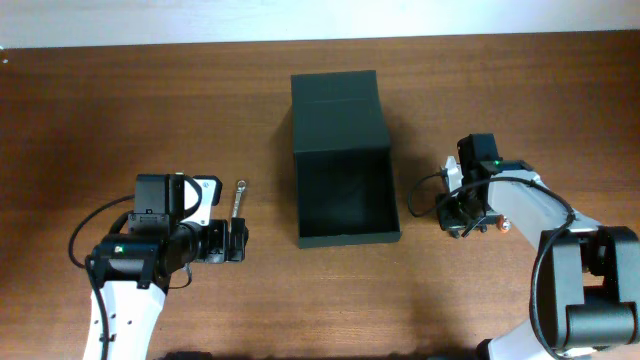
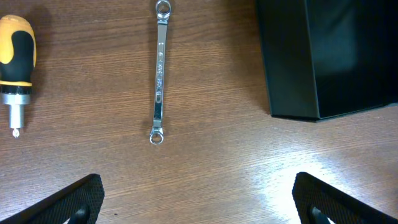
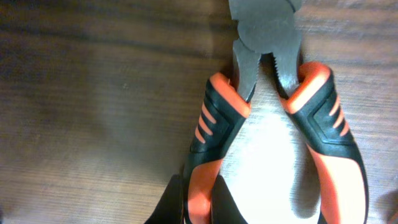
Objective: Pack container
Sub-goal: 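Carry the pliers with the right gripper into the green box and release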
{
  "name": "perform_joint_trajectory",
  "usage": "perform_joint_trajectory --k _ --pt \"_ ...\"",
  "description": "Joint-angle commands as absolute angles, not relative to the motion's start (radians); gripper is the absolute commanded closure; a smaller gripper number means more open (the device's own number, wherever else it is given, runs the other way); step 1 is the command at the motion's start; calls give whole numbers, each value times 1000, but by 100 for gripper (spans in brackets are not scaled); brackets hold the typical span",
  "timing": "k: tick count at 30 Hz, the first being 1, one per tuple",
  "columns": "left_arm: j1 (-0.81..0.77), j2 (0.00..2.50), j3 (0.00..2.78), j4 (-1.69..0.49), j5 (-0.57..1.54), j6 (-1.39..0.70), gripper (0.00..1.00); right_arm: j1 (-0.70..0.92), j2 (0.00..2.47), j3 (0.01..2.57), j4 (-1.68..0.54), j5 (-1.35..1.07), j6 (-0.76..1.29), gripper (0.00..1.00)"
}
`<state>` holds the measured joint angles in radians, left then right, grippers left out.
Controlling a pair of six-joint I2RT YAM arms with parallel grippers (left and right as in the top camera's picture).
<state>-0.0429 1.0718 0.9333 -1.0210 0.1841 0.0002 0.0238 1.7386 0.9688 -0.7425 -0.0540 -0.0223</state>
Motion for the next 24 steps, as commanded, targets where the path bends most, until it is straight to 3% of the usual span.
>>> perform_joint_trajectory --k 1,7,12,18,24 --pt "-41 1071 951 -1013 187 15 1 27 1725 1119 -827 -87 -19 96" --pt "-41 1071 951 -1008 187 15 1 56 1683 1490 -1097 -120 -91 96" --pt "-9 1071 966 -1009 162 12 1 263 1682 1735 -1318 -155 -365 96" --pt "162 1071 1076 -1057 163 13 1 556 1693 1742 -1340 -146 -574 96" --pt "282 1069 1134 -1079 180 13 1 606 1743 1692 -1301 -147 -614 96"
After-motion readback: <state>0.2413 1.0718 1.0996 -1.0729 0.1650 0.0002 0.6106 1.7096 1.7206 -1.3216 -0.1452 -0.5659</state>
